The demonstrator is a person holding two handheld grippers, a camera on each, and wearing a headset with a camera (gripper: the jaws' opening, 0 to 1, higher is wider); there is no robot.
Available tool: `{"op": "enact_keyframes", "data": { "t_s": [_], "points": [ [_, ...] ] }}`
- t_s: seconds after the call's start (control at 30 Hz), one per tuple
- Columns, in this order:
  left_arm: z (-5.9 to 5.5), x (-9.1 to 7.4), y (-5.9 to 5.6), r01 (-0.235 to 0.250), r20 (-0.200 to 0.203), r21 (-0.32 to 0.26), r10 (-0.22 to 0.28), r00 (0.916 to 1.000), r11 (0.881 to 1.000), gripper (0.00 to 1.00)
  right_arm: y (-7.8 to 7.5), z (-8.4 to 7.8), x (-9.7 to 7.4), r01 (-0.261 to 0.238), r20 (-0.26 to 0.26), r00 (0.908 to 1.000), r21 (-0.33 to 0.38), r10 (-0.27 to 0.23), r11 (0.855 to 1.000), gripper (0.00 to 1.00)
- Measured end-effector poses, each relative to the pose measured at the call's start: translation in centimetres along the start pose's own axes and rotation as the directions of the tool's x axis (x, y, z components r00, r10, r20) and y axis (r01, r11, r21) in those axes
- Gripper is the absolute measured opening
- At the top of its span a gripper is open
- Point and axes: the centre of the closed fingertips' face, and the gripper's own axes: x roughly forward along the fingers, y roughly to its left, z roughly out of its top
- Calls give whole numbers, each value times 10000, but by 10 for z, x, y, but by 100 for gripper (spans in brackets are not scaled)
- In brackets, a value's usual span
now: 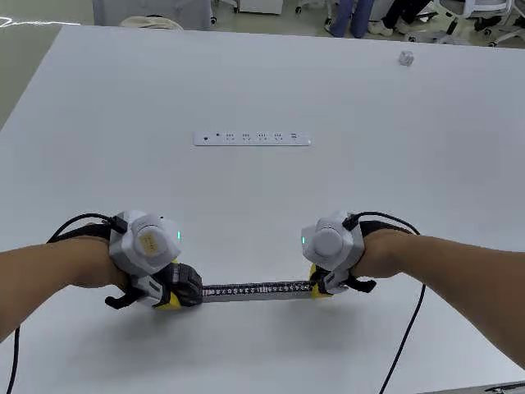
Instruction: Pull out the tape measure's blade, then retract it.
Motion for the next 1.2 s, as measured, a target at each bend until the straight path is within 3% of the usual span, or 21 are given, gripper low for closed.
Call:
{"op": "enact_keyframes", "data": {
  "t_s": [1.2],
  "points": [
    [0,0,0,-31,-19,-23,31,10000,10000,36,-1,-24,-6,81,-153,9998,45,-81,10000,13]
  ]
}}
